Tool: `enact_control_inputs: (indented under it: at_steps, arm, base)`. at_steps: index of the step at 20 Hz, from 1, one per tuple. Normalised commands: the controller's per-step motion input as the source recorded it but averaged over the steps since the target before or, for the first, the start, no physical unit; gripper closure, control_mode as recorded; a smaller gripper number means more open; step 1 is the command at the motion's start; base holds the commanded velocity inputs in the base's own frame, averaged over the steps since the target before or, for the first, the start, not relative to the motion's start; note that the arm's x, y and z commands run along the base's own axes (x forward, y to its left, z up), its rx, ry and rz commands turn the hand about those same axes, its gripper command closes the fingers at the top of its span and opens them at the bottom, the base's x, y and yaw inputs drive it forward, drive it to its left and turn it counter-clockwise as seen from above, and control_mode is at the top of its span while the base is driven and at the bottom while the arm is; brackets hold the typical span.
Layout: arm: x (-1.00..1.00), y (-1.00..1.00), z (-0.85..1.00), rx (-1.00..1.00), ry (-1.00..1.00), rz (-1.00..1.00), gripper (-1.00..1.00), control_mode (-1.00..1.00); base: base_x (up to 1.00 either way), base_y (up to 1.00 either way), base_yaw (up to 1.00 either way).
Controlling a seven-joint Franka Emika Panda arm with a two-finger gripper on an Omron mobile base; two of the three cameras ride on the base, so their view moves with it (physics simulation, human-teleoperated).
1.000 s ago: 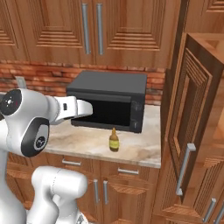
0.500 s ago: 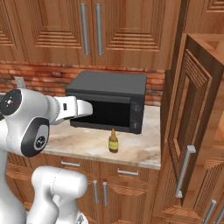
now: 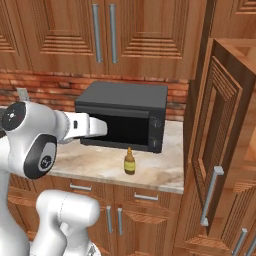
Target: Pick the boxed food and honey bottle from the counter and place them in the cabinets closest to them.
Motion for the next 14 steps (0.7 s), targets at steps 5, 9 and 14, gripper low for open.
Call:
enact_control_inputs:
  at_steps: [5, 9, 14]
  arm:
    - [0.00, -0.07, -0.14, 0.09, 0.04, -0.16, -1.00, -1.00]
    - [0.00, -0.04, -0.06, 0.09, 0.02, -0.06, -1.00, -1.00]
    - [0.00, -0.01, -0.11, 0.09, 0.04, -0.02, -1.00, -1.00]
  base:
    - [0.00, 0.00, 0.00]
    - [0.00, 0.00, 0.00]
    - [0.00, 0.00, 0.00]
